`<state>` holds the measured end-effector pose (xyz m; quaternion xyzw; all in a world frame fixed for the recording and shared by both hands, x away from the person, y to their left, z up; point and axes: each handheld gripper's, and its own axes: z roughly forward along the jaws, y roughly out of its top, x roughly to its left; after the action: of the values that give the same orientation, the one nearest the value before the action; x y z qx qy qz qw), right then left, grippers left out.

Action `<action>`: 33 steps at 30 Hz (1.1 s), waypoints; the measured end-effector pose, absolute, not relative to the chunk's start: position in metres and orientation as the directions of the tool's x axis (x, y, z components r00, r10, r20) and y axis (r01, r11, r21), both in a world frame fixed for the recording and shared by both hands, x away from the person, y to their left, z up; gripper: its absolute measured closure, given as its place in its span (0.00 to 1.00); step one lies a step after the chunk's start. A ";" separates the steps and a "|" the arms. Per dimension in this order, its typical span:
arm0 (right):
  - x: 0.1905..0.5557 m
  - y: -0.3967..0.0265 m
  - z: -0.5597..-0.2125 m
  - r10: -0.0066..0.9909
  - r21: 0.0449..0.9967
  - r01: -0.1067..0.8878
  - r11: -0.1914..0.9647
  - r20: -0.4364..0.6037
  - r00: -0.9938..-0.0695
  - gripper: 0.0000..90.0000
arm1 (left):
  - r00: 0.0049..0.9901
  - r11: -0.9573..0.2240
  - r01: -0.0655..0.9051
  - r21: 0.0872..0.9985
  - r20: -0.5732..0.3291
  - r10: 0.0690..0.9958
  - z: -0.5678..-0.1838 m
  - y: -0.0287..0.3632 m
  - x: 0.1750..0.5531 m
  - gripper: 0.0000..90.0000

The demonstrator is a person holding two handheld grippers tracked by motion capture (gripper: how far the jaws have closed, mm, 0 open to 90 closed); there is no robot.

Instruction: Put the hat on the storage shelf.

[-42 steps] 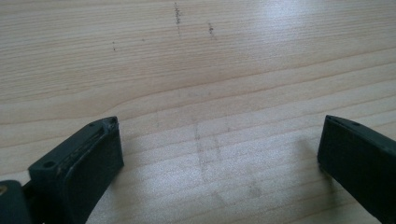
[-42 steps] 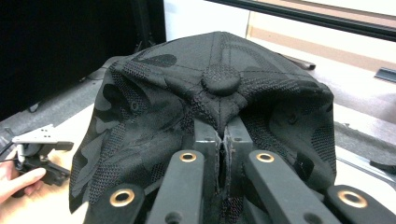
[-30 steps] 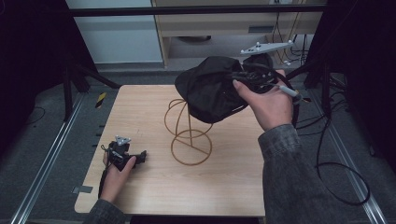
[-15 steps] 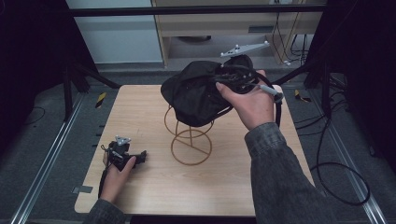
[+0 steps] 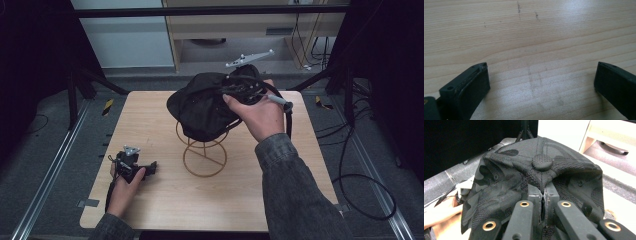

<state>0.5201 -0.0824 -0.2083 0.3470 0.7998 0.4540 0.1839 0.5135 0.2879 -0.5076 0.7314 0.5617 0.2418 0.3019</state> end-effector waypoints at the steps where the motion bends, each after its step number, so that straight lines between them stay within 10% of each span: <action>1: 0.520 -0.083 -0.210 0.721 0.853 0.391 0.346 0.025 -0.692 0.97 | 0.253 -0.187 0.676 0.713 0.015 0.967 -0.508 0.288 0.514 0.00; 33: 0.519 -0.093 -0.229 0.708 0.823 0.436 0.363 0.061 -0.703 0.97 | 0.255 -0.191 0.676 0.711 0.017 0.967 -0.507 0.288 0.514 0.00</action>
<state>0.5189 -0.0926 -0.2289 0.3529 0.8109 0.4407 0.1543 0.5136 0.2880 -0.5074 0.7331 0.5603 0.2415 0.3006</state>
